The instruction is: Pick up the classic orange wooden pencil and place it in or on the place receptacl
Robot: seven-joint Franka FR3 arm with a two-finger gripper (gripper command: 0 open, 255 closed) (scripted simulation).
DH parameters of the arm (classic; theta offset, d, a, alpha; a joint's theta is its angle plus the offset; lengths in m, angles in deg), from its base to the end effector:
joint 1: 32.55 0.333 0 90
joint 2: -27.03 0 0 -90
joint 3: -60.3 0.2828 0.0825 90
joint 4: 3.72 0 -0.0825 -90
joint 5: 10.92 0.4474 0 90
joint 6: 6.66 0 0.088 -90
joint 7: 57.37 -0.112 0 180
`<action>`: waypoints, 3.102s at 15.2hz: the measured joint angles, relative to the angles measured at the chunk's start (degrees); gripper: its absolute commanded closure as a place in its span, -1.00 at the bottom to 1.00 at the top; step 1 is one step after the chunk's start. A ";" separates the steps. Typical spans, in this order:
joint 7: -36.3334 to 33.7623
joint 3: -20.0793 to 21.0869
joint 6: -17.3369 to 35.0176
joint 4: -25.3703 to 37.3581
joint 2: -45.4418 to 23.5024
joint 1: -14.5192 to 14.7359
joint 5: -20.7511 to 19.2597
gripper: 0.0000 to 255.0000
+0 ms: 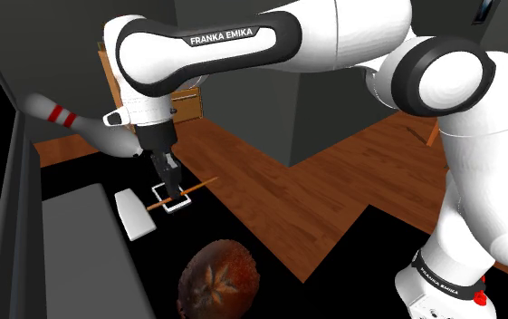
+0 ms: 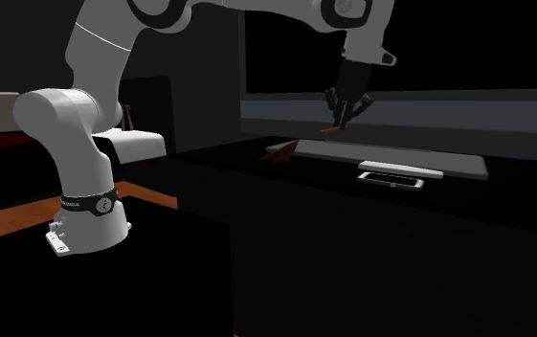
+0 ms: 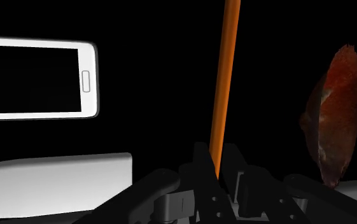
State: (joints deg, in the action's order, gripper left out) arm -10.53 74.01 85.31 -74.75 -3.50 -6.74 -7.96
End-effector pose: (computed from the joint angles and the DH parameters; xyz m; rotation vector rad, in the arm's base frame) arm 0.5854 0.4474 0.4103 -2.1803 -1.9882 0.2087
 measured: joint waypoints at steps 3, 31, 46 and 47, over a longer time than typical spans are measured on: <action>-0.70 0.36 0.65 -2.72 2.22 0.23 0.44 1.00; -9.63 5.38 19.83 -34.27 16.92 6.11 4.72 1.00; -9.57 5.32 19.51 -33.94 16.59 6.07 4.63 -1.00; -9.66 5.27 18.24 -32.62 16.57 6.01 4.55 -1.00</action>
State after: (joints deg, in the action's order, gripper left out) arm -20.20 79.28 103.54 -107.37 13.07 -0.72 -3.41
